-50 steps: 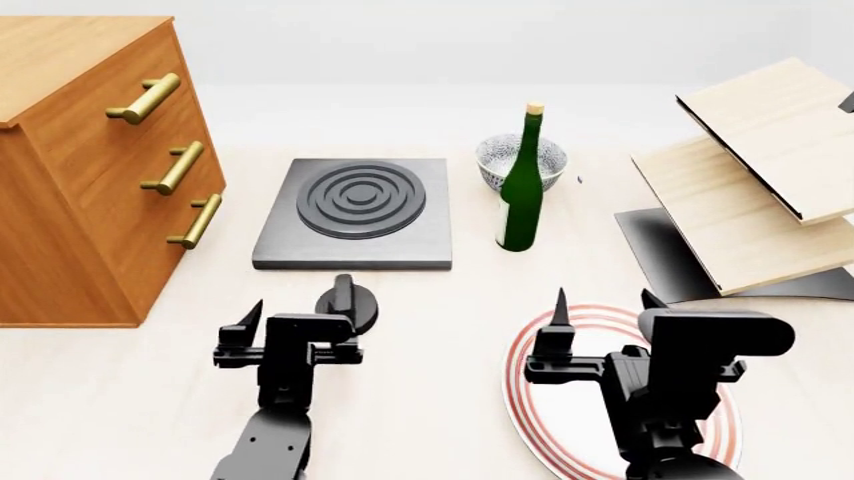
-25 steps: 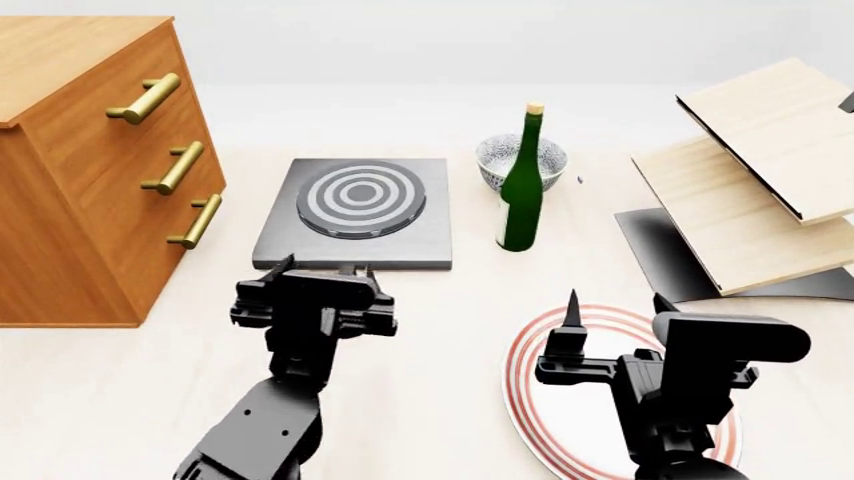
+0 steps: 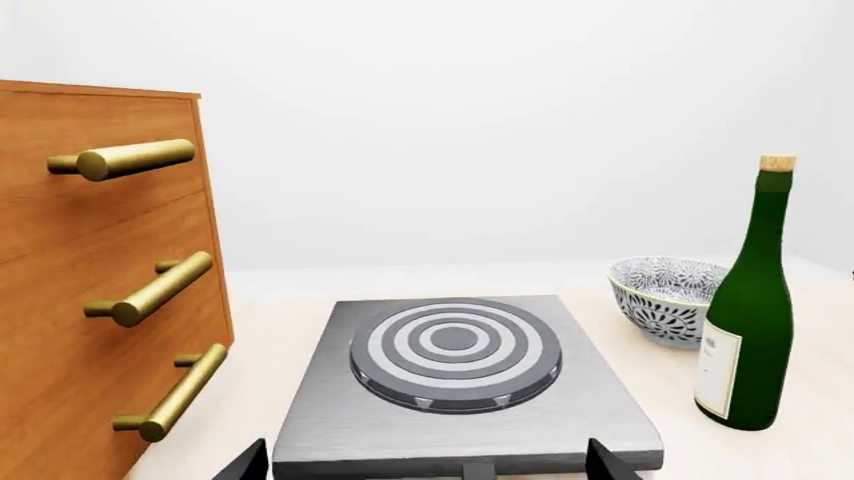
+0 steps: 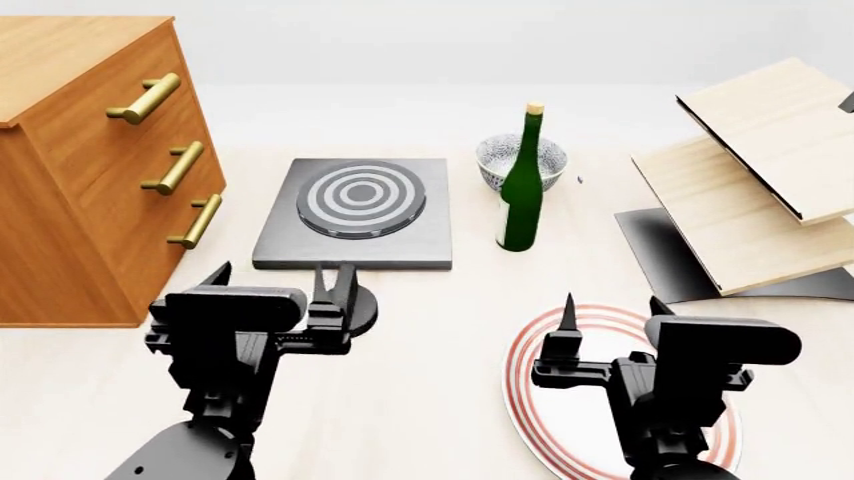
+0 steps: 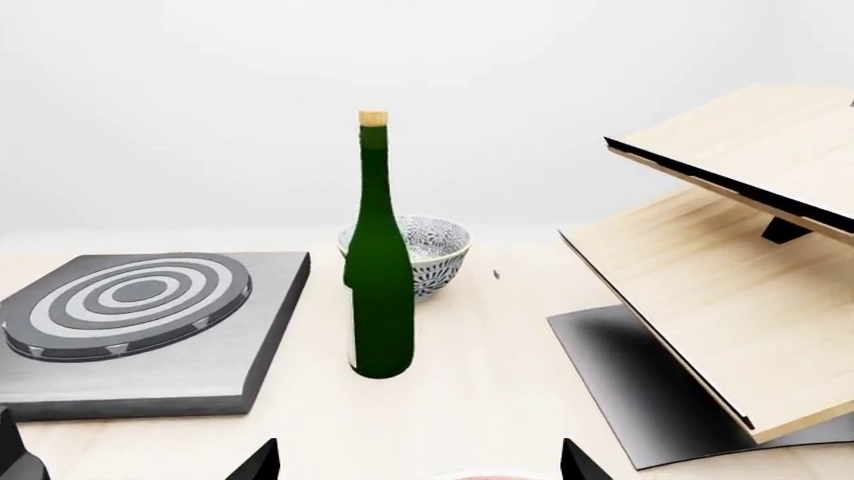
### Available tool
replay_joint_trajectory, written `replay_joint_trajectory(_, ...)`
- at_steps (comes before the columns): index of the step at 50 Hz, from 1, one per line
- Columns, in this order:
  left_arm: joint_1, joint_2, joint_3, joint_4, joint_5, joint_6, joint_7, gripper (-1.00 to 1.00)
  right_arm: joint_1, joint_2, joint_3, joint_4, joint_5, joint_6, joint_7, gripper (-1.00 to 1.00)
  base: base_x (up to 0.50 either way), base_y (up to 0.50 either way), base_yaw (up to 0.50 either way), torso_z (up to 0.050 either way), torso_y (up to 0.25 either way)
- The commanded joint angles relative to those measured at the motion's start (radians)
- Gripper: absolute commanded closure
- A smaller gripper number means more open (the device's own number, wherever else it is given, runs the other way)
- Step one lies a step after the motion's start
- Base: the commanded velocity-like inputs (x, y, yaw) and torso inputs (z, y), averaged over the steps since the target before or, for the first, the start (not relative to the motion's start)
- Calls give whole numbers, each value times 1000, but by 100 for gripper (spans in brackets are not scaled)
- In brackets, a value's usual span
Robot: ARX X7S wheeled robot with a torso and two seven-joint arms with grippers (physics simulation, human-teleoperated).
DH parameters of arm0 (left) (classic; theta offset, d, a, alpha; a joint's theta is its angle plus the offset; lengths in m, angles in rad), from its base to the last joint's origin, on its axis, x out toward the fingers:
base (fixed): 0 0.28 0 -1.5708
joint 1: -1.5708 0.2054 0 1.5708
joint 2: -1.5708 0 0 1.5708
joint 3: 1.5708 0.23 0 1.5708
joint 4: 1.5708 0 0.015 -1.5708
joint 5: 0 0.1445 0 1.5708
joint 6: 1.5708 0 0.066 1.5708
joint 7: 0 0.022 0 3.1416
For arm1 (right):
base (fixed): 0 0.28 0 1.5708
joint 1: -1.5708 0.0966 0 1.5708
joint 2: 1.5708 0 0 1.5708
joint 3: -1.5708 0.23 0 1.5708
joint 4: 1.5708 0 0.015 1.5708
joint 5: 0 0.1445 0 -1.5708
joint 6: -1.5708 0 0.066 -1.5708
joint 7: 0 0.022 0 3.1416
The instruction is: Turn on the stove.
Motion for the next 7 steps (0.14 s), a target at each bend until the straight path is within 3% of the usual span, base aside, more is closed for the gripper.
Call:
replay_joint_trajectory(1,38,-19,-19,24,-5,-2,-16,-100,8,5,-9,2,-2,4,11,-100,0,0,0,0,0)
replay_joint_trajectory(7,38,-16,-16,5,-2,8,-9,-100,11,8,-11,4,0,4,15,-100,0,0,0,0,0)
